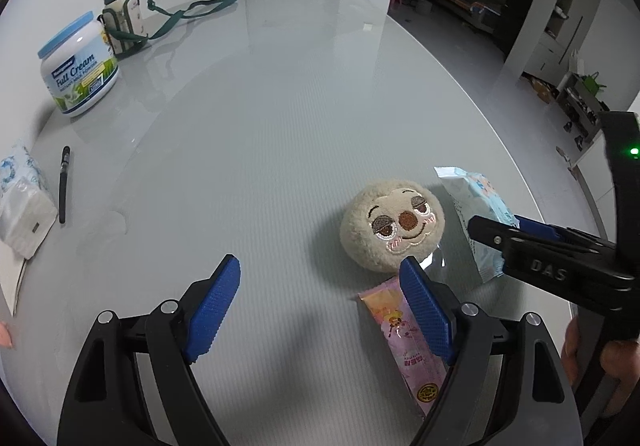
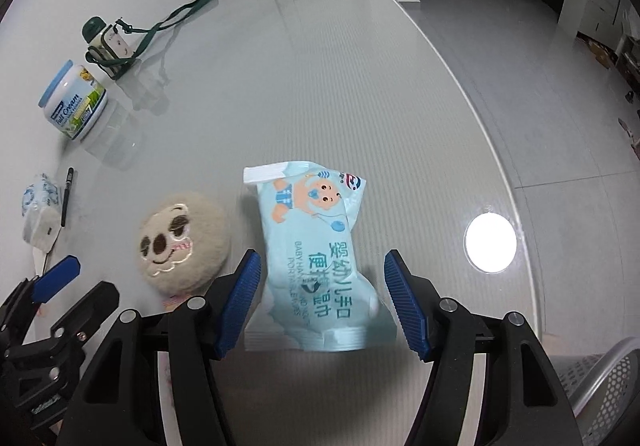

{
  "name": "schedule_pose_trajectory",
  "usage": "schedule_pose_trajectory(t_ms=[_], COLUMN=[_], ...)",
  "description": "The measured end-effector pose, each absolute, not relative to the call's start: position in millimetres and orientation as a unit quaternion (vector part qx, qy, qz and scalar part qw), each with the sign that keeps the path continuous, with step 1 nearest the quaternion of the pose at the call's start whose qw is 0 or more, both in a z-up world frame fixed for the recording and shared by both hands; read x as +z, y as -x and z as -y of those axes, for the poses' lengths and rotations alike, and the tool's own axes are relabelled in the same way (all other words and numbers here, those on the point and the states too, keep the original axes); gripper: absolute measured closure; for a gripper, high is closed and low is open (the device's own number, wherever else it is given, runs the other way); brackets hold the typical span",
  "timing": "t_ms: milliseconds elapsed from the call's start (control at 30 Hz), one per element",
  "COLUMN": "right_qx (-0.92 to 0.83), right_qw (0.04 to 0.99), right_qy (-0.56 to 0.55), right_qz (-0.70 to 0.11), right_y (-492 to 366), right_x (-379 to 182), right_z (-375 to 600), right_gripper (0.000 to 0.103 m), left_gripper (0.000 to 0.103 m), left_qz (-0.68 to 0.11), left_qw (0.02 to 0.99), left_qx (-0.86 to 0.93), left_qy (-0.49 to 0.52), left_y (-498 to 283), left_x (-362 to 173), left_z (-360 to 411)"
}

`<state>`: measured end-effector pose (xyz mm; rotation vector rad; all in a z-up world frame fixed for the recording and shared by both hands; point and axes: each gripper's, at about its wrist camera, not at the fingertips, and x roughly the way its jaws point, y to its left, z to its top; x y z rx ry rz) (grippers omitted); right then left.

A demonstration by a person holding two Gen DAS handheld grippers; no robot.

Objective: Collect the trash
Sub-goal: 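Grasp the blue wipes pack with the right gripper while the left grasps the plush sloth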

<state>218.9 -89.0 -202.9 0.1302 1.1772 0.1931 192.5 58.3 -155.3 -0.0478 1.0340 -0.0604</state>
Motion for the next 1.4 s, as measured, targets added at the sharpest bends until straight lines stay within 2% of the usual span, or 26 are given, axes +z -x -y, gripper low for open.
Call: schedule_pose_trajectory(t_ms=[67, 200, 600, 1200, 1400], right_qx=[0.094, 0.097, 0.062, 0.044, 0.035], right_qw=[0.823, 0.826, 0.841, 0.836, 0.836], right_qy=[-0.069, -0.08, -0.131, -0.183, -0.188], right_qz=[-0.556, -0.55, -0.521, -0.516, -0.515], right_y=[-222, -217, -170, -103, -92], right_x=[-205, -202, -170, -161, -159], right_z=[88, 92, 137, 165, 173], right_gripper=[0.051, 0.054, 0.056, 0.056, 0.056], left_gripper=[0.023, 0.023, 0.022, 0.021, 0.035], left_qz=[-0.494, -0.494, -0.492, -0.506, -0.506], left_qw=[0.869, 0.868, 0.867, 0.859, 0.859], left_qx=[-0.033, -0.042, -0.082, -0.067, -0.067], left_qy=[0.022, 0.02, 0.0, -0.023, -0.029], left_y=[-194, -198, -204, -233, -235], left_x=[-156, -156, -159, -188, -192], left_z=[-58, -53, -15, 1, 7])
